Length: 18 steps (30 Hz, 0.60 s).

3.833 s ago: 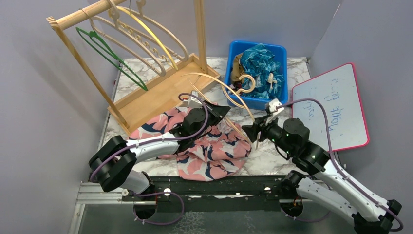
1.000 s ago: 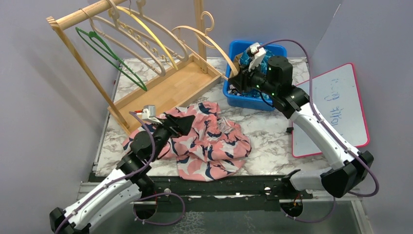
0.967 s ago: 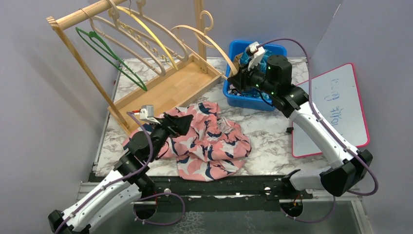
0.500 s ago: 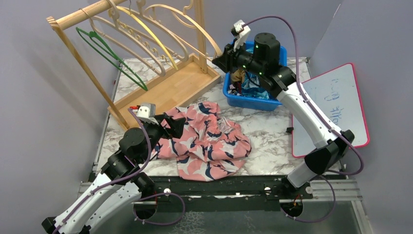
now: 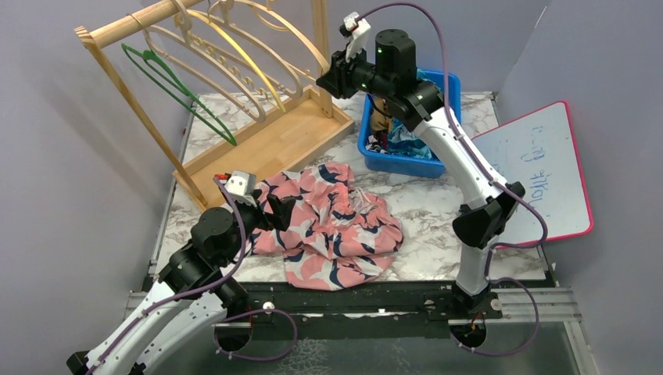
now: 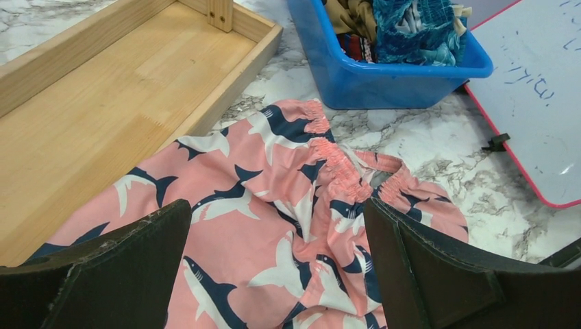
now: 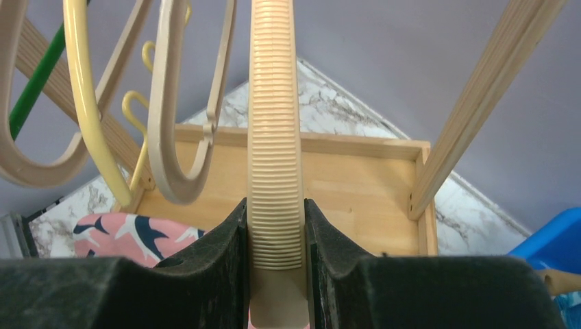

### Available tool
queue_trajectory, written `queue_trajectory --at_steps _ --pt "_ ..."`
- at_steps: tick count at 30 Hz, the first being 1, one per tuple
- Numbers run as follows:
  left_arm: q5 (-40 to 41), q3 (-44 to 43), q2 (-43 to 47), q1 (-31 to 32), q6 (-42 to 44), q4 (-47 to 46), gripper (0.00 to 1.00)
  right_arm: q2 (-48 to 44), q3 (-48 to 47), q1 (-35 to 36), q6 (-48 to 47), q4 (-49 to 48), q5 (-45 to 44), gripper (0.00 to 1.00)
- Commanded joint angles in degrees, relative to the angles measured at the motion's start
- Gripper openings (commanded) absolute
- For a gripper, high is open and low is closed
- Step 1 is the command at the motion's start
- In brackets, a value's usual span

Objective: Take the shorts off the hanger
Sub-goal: Place the hanger on the clothes rod.

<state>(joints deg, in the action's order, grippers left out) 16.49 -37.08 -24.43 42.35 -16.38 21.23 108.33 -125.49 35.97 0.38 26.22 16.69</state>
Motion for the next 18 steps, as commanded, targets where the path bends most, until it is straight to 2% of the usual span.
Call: queue_trajectory --at_steps 1,10,18 --pt "-0.3 1.3 1.4 0.0 2.0 1.2 0.99 3.4 -7.8 1.4 -0.4 0.7 -3.0 0.02" --pt "0.1 1.9 0.8 0.0 2.8 1.5 0.99 10.7 -16.4 3.3 -1.1 1.9 -5.4 0.02" --pt "0.0 1.7 -0.9 0.0 2.8 1.5 0.99 13.8 -18.5 3.6 -1.4 0.9 -7.0 0.02"
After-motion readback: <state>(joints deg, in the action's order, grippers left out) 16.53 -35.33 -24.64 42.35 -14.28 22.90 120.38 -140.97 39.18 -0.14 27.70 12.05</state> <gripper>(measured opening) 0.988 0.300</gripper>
